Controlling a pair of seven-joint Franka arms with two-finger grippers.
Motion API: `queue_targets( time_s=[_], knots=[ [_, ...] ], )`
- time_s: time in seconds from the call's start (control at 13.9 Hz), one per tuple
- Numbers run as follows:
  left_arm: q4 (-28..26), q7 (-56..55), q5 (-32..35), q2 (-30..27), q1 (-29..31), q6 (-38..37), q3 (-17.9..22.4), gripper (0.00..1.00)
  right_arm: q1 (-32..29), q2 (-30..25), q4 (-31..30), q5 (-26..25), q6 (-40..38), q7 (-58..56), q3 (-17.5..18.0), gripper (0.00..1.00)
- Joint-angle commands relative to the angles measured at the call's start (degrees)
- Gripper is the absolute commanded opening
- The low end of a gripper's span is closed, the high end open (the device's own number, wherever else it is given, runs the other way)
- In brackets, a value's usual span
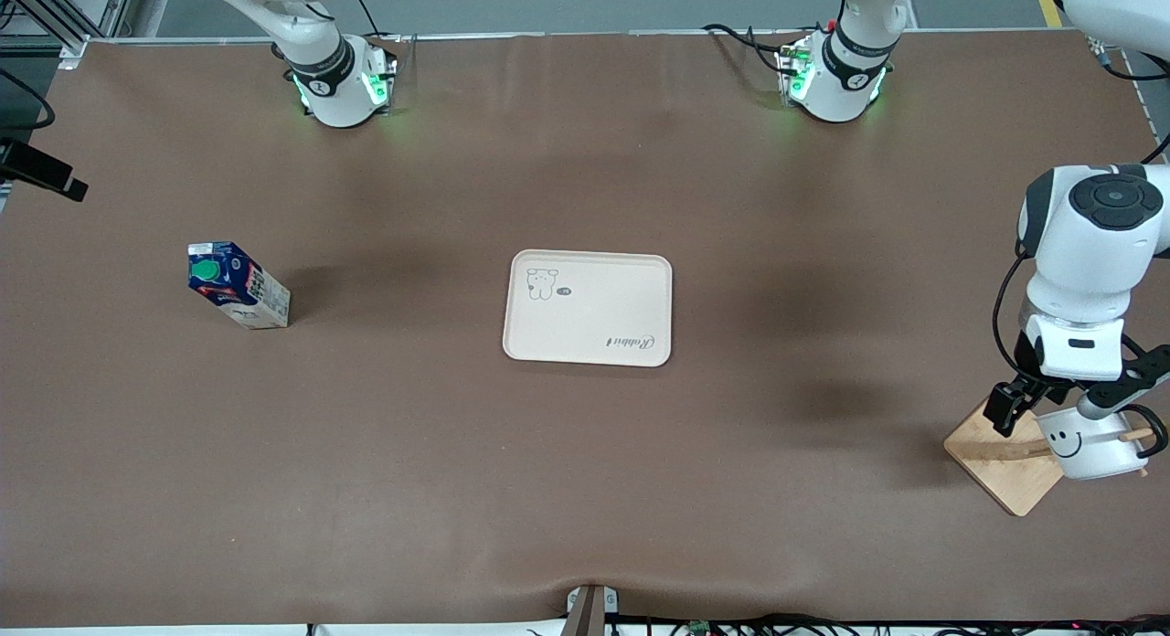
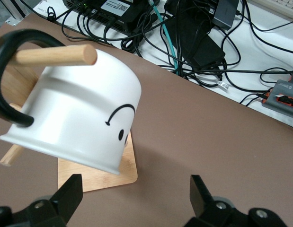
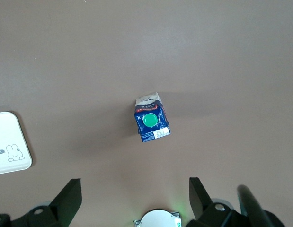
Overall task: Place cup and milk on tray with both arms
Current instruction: 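Close the left gripper on the white mug's rim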
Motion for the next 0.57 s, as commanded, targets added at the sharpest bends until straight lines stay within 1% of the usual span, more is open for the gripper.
queue_targets(
  time_s=[0.0,0.22,0.5],
  knots=[
    [2.21,-0.95,2.34,0.71,0.13,0.82,-0.11,1.00,-0.77,0.02,0.09,0.93,0.16,0.84,0.58,1.00],
    [3.98,-0.86,4.54,1.33,0.14,0.82,-0.11,1.00,-0.68,0.02,0.27,1.02,0.25,0.84,0.58,1.00],
    [5.65,-1.12,4.54,2.38,1.28,0.73,-0.11,1.00,-0.77,0.02,0.36,0.93,0.25,0.75,0.58,1.00]
  ],
)
